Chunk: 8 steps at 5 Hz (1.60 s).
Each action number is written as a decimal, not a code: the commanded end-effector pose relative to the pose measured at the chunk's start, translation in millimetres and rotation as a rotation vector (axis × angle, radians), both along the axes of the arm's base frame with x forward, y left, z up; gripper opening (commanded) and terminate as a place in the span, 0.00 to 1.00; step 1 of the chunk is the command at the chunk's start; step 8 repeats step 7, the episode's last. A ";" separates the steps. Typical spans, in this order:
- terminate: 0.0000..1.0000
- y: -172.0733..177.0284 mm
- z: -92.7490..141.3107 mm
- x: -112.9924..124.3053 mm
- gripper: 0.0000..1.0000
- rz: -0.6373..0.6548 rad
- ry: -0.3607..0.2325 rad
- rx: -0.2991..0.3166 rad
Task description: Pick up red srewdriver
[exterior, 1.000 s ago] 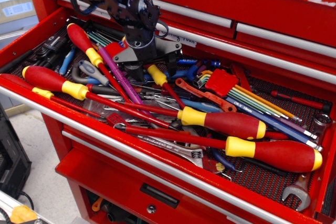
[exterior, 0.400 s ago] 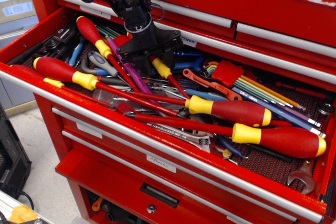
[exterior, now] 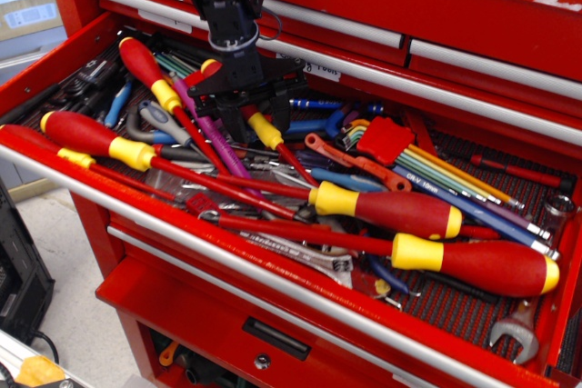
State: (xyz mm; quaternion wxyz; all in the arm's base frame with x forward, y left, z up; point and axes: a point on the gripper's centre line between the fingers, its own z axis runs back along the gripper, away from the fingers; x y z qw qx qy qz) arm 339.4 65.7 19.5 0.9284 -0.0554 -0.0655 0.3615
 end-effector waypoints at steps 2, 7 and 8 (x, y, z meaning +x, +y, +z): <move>0.00 -6.5 96.3 -24.5 0.00 0.138 0.020 0.269; 1.00 10.9 167.4 -40.4 0.00 0.194 -0.139 0.521; 1.00 10.9 167.4 -40.4 0.00 0.194 -0.139 0.521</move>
